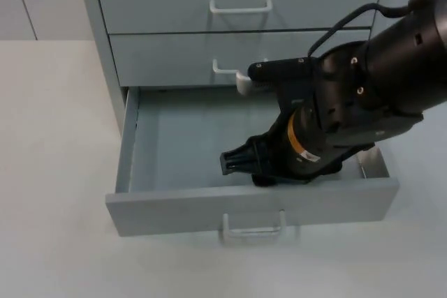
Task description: Open the drawer with the left hand, place the block into the drawer with the right hand, then close the drawer with the left hand.
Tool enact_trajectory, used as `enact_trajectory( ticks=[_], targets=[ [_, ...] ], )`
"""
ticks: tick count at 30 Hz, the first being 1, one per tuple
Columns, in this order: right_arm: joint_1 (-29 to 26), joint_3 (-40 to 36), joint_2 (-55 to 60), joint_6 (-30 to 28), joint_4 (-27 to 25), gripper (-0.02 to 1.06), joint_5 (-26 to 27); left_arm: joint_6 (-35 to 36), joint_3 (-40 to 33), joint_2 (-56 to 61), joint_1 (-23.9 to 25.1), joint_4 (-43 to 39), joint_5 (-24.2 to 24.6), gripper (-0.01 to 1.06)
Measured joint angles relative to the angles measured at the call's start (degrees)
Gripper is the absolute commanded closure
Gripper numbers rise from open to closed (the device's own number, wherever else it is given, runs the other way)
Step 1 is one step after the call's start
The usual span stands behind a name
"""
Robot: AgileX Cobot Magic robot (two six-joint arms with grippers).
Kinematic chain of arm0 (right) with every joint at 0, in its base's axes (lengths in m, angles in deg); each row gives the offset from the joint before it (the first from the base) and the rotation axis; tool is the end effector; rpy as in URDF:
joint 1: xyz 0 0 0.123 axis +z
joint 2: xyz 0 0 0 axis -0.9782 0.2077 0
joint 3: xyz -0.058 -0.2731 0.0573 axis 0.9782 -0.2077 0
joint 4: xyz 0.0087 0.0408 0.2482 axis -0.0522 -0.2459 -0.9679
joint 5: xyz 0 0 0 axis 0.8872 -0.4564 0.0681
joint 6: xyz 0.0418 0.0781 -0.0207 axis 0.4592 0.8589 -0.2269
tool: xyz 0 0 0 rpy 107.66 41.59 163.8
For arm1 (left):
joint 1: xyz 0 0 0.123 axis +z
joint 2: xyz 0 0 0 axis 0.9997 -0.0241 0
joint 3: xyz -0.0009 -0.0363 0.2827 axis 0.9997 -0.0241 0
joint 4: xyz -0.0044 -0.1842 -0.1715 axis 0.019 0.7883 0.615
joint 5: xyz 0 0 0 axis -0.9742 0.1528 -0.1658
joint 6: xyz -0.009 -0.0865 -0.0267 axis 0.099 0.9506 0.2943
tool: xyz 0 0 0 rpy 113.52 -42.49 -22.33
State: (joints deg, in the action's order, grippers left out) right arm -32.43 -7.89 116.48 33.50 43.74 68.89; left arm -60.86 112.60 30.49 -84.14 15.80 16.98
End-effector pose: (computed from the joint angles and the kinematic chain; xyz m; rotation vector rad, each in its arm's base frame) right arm 0.3001 0.2675 0.0980 -0.3123 2.5207 0.0956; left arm 0.1479 0.0079 0.3198 -0.0076 2.2178 0.0279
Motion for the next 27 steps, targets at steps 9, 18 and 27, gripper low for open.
enact_trajectory(
  ticks=[9,18,27],
  targets=[
    [0.00,0.00,-1.14,0.00,0.12,0.20,0.09,0.00,0.00,0.00,0.00,0.00,0.00,0.00],
    [0.00,0.00,-13.18,-8.94,-7.73,0.20,-1.76,0.00,0.00,0.00,0.00,0.00,0.00,0.00],
    [0.00,0.00,-22.02,-31.67,-25.62,0.20,-12.37,0.00,0.00,0.00,0.00,0.00,0.00,0.00]
  ],
)
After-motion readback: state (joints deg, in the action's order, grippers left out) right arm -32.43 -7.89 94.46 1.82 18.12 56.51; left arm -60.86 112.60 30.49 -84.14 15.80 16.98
